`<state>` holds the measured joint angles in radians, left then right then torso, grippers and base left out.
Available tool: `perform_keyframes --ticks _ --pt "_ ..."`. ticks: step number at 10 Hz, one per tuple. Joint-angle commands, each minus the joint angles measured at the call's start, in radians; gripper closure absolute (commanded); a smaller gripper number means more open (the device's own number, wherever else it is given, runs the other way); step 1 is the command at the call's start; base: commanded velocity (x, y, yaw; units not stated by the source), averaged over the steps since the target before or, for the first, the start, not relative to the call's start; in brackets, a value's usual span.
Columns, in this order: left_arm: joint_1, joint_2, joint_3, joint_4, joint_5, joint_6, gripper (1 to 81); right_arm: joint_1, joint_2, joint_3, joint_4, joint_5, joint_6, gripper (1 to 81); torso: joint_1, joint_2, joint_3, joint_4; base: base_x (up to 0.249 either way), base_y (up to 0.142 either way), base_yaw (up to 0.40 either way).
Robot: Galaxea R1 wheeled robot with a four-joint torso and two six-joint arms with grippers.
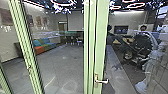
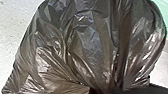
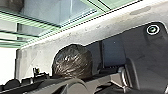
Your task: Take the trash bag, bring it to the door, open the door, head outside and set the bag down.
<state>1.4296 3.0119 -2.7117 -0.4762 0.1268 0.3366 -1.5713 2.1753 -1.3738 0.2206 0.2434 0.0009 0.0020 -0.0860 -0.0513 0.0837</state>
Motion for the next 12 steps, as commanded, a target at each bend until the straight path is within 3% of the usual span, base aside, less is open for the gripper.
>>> perform_keyframes --ticks 1,3,6,7,12 --pt "-0.073 0.001 0.003 -0.012 0.066 0.001 81.1 0.136 -0.219 0.253 0.029 -0.039 -0.004 1.0 0.000 0.000 0.000 0.000 0.000 0.000 0.000" --pt "-0.073 0.001 0.003 -0.012 0.066 -0.001 81.1 0.228 -0.326 0.338 0.064 -0.118 0.001 1.0 0.000 0.000 0.000 0.000 0.000 0.000 0.000" --pt "-0.073 -0.002 0.004 -0.024 0.073 -0.007 81.1 0.346 -0.464 0.458 0.200 -0.133 -0.001 1.0 0.000 0.000 0.000 0.000 0.000 0.000 0.000" --pt "-0.067 -0.014 0.023 -0.042 0.074 -0.007 81.1 0.401 -0.493 0.478 0.241 -0.179 0.001 1.0 0.000 0.000 0.000 0.000 0.000 0.000 0.000" --pt "-0.057 -0.189 0.311 -0.074 0.065 -0.007 81.1 0.628 -0.602 0.530 0.369 -0.314 0.001 1.0 0.000 0.000 0.000 0.000 0.000 0.000 0.000"
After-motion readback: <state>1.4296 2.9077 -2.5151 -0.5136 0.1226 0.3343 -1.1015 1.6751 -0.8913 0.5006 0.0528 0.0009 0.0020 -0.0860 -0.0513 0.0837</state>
